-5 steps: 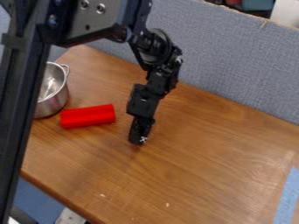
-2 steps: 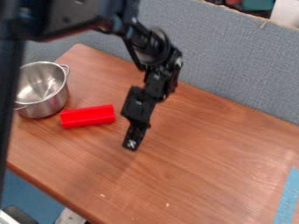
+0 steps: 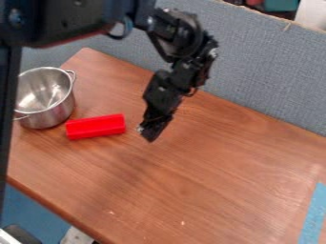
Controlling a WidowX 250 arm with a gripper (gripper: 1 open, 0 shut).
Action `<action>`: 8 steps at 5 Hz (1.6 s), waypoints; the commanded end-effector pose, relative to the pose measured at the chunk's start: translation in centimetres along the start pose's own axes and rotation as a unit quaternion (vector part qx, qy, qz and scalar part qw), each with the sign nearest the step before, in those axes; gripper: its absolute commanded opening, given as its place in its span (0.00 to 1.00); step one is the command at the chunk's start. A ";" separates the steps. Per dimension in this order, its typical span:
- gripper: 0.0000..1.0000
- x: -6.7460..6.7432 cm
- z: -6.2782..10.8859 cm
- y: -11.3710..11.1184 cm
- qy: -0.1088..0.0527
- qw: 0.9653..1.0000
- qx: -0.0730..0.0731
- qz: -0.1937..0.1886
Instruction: Move the red object from the metal pot to the table
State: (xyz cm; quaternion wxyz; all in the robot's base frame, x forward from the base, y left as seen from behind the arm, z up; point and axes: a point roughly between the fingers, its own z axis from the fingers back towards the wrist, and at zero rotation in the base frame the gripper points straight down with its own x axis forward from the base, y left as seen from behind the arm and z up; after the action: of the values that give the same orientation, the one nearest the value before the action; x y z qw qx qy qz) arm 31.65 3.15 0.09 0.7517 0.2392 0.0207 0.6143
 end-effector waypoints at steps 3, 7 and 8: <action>0.00 4.3 -0.2 1.0 0.011 0.999 -0.040 0.001; 1.00 1.9 6.9 6.1 0.014 0.988 -0.106 -0.107; 0.00 -2.6 9.4 6.4 0.029 0.989 -0.112 -0.088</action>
State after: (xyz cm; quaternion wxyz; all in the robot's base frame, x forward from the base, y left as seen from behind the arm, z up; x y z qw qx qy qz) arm 27.78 -1.90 7.98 0.8266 0.1587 0.0243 0.5395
